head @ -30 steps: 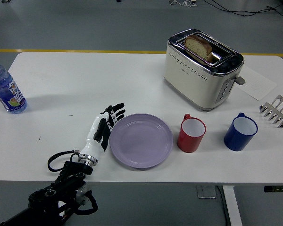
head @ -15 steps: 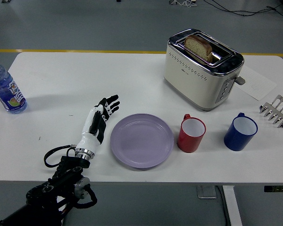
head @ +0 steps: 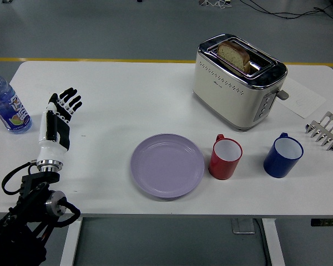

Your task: Push plate across desktop

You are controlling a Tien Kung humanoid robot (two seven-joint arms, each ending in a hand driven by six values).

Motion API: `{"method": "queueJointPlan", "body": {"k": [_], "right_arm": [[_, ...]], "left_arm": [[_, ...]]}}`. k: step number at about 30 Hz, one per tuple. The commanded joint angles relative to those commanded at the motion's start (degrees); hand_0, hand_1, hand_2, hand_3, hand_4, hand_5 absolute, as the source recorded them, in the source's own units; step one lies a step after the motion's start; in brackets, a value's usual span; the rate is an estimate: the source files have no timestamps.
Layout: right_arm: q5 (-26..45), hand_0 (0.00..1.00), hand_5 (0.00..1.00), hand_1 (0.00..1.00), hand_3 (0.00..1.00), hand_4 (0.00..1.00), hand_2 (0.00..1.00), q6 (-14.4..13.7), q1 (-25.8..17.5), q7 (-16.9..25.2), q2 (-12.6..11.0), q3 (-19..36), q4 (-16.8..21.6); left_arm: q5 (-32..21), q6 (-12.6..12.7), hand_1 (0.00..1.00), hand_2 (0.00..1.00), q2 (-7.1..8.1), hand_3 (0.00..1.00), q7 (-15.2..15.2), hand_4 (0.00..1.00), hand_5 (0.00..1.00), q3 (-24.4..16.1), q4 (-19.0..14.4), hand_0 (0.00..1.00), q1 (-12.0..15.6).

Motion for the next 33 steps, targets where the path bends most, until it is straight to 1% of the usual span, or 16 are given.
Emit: {"method": "queueJointPlan", "body": {"k": [1,2,3,5,7,9,12,14,15,16,18,22,26,27,32,33], "right_arm": [[0.0,0.608,0.248,0.520,0.575,0.365,0.589,0.0,0.0,0.0,0.0,0.0,0.0],[-0.1,0.608,0.248,0.520,0.575,0.365,0.589,0.0,0.0,0.0,0.0,0.2,0.0],[-0.3,0.608,0.248,0.520,0.575,0.365,0.590,0.0,-0.1,0.0,0.0,0.3,0.0],[-0.5,0.608,0.248,0.520,0.575,0.365,0.590,0.0,-0.1,0.0,0.0,0.5,0.0],[-0.4,0.608,0.248,0.520,0.575,0.365,0.590,0.0,-0.2,-0.1,0.0,0.6,0.0],[-0.4,0.608,0.248,0.520,0.575,0.365,0.589,0.0,-0.3,-0.1,0.0,0.6,0.0],[-0.2,0.608,0.248,0.520,0.575,0.365,0.589,-0.1,-0.4,-0.1,0.0,0.5,0.0],[-0.1,0.608,0.248,0.520,0.575,0.365,0.589,-0.1,-0.5,0.0,0.0,0.5,0.0],[0.0,0.608,0.248,0.520,0.576,0.365,0.589,-0.1,-0.5,0.0,0.0,0.5,0.0],[0.0,0.608,0.248,0.520,0.576,0.365,0.589,-0.1,-0.5,0.0,0.0,0.5,0.0],[0.3,0.608,0.248,0.520,0.576,0.365,0.589,-0.1,-0.5,0.0,0.0,0.4,0.0],[0.7,0.608,0.248,0.520,0.575,0.365,0.589,-0.2,-0.6,0.0,0.0,0.3,0.0],[0.8,0.608,0.248,0.520,0.575,0.365,0.589,-0.2,-0.7,0.0,0.0,0.2,0.0],[0.9,0.608,0.247,0.520,0.575,0.365,0.589,-0.2,-0.7,0.0,-0.1,0.2,0.0],[1.1,0.608,0.247,0.520,0.575,0.365,0.589,-0.3,-1.0,0.0,-0.1,0.1,0.0],[1.1,0.608,0.247,0.520,0.574,0.365,0.589,-0.3,-1.0,0.0,-0.1,0.0,0.0]], "left_arm": [[0.2,-0.2,0.677,0.677,0.22,0.602,0.4,0.440,0.998,-1.1,-0.2,0.695,0.3],[0.3,0.2,0.677,0.677,0.81,0.602,0.5,0.440,0.998,-2.8,-1.0,0.695,1.1],[0.7,0.4,0.589,0.601,1.32,0.569,0.9,0.444,0.998,-4.3,-1.6,0.500,1.7],[1.2,0.3,0.589,0.601,2.15,0.569,1.7,0.444,0.998,-6.7,-2.6,0.500,2.8],[1.7,-1.2,0.589,0.601,3.64,0.569,4.2,0.444,0.998,-9.9,-4.2,0.500,4.7],[1.9,-2.2,0.590,0.600,4.40,0.567,5.9,0.447,0.996,-11.8,-4.9,0.496,5.6],[1.3,-5.2,0.590,0.600,5.99,0.567,10.4,0.447,0.996,-15.8,-5.7,0.496,7.4],[0.3,-7.5,0.590,0.600,7.19,0.567,13.2,0.447,0.996,-18.3,-5.7,0.496,8.4],[-0.2,-9.0,0.605,0.607,7.75,0.574,14.9,0.445,0.984,-19.7,-5.6,0.525,8.8],[-0.3,-9.5,0.605,0.607,7.95,0.574,15.7,0.445,0.984,-20.3,-5.6,0.525,8.9],[-1.3,-11.7,0.605,0.607,9.34,0.574,18.0,0.445,0.984,-22.1,-5.1,0.525,9.6],[-2.2,-14.3,0.620,0.615,10.79,0.579,20.1,0.452,0.961,-24.2,-4.4,0.536,10.2],[-2.4,-16.0,0.620,0.615,11.85,0.579,20.8,0.452,0.961,-25.0,-3.5,0.536,10.6],[-2.4,-16.2,0.613,0.614,11.98,0.581,20.8,0.452,0.963,-25.0,-3.3,0.490,10.6],[-1.8,-17.7,0.613,0.614,12.47,0.581,23.3,0.452,0.963,-25.5,-2.9,0.490,11.2],[-2.2,-18.0,0.611,0.614,12.48,0.579,23.6,0.453,0.963,-25.4,-2.9,0.474,11.3]]}}
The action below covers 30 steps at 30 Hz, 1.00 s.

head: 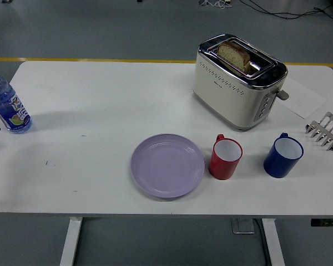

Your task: Push plate across desktop

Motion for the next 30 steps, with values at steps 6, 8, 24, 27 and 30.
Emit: {"method": "queueJointPlan", "body": {"k": [6,8,24,27,30], "right_arm": [[-0.3,0.607,0.246,0.520,0.574,0.366,0.589,0.0,-0.3,0.0,0.0,0.1,0.0],[-0.4,0.607,0.246,0.520,0.574,0.366,0.589,0.0,-0.3,0.0,0.0,0.3,0.0],[-0.5,0.607,0.246,0.519,0.574,0.370,0.589,0.0,0.2,0.1,-0.2,0.2,0.0],[-0.5,0.607,0.246,0.519,0.574,0.370,0.589,0.0,0.2,0.1,-0.2,0.2,0.0],[-0.7,0.607,0.247,0.519,0.574,0.369,0.589,0.1,0.2,0.1,-0.2,0.3,0.0]], "left_arm": [[-2.6,-0.5,0.608,0.609,-0.33,0.580,1.3,0.451,0.960,0.0,0.6,0.464,0.2],[-3.9,-1.2,0.608,0.609,-0.60,0.580,2.3,0.451,0.960,0.0,0.5,0.464,0.3],[-18.7,-6.4,0.630,0.629,-2.09,0.609,11.4,0.466,0.964,-0.2,-0.8,0.500,-0.1],[-18.9,-6.5,0.630,0.629,-2.15,0.609,11.6,0.466,0.964,-0.2,-0.7,0.500,-0.1],[-18.8,-6.6,0.633,0.633,-2.28,0.610,11.7,0.468,0.968,-0.2,-0.5,0.505,-0.1]]}}
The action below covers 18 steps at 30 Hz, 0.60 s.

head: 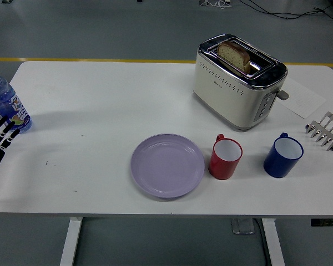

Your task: Push plate across desktop

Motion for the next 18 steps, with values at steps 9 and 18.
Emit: {"method": "queueJointPlan", "body": {"k": [9,18], "right_arm": [[-0.1,0.608,0.246,0.519,0.574,0.370,0.589,0.0,0.1,0.0,0.0,0.2,0.0],[-0.4,0.607,0.245,0.520,0.574,0.371,0.589,0.0,0.2,0.0,0.0,0.4,0.0]], "left_arm": [[-0.2,0.2,0.634,0.634,-0.13,0.613,-0.1,0.474,0.974,-0.1,0.4,0.511,-0.2],[-0.3,0.3,0.639,0.640,-0.22,0.623,-0.1,0.494,0.996,-0.1,0.8,0.526,-0.2]]}}
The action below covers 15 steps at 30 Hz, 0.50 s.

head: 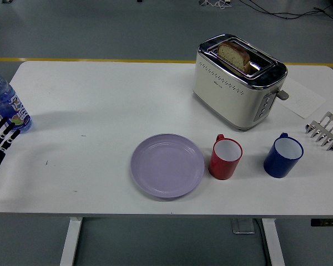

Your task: Push plate across desktop

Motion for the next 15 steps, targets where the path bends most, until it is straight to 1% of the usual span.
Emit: {"method": "queueJointPlan", "body": {"k": [15], "right_arm": [[-0.4,0.607,0.246,0.520,0.574,0.372,0.590,0.0,0.1,0.0,0.0,0.4,0.0]], "left_arm": [[0.1,0.1,0.643,0.643,0.04,0.630,0.0,0.503,0.998,-0.2,0.5,0.532,0.0]]}}
